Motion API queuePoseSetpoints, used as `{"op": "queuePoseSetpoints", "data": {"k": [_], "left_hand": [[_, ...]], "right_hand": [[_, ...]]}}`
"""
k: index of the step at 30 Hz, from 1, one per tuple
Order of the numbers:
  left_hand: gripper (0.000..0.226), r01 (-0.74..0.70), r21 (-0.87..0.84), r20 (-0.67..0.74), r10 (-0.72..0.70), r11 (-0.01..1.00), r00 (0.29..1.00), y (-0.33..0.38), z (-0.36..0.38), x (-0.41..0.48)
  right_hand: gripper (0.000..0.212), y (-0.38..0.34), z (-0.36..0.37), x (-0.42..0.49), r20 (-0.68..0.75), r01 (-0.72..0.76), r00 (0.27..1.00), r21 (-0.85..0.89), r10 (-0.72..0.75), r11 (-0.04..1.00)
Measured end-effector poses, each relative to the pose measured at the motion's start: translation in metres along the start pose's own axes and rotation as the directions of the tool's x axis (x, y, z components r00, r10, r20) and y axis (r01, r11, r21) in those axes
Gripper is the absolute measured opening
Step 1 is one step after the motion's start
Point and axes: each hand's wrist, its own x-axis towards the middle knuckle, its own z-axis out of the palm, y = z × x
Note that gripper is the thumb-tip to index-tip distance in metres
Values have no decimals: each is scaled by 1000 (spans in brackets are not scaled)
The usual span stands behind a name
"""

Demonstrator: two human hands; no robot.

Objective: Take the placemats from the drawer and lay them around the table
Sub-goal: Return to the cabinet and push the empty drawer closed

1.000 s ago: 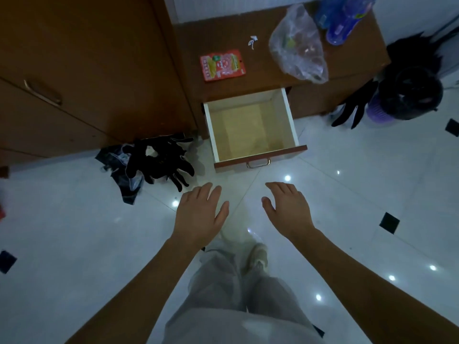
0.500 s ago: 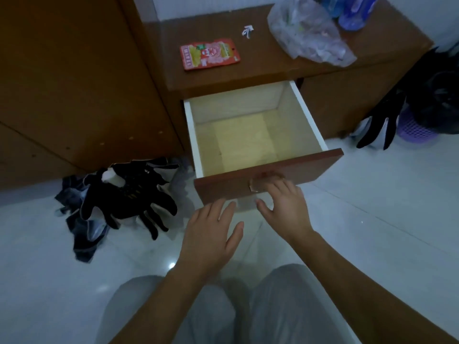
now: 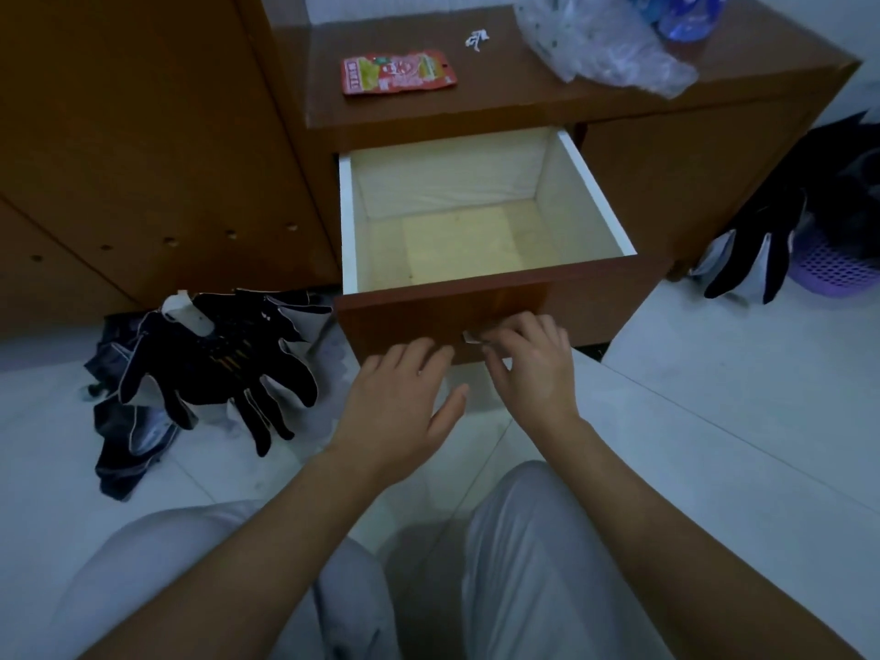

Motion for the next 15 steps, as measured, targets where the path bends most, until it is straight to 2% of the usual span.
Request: {"op": "queuePoseSetpoints", "data": {"k": [6, 15], "left_hand": [[60, 44, 65, 50, -47, 997, 998, -9, -2, -10], [59, 112, 155, 38, -119, 982, 992, -49, -6, 14]], "right_hand": [[3, 5, -3, 14, 49, -6, 999, 6, 5, 1000], [2, 11, 21, 28, -26, -32, 999, 23, 33, 999]]}}
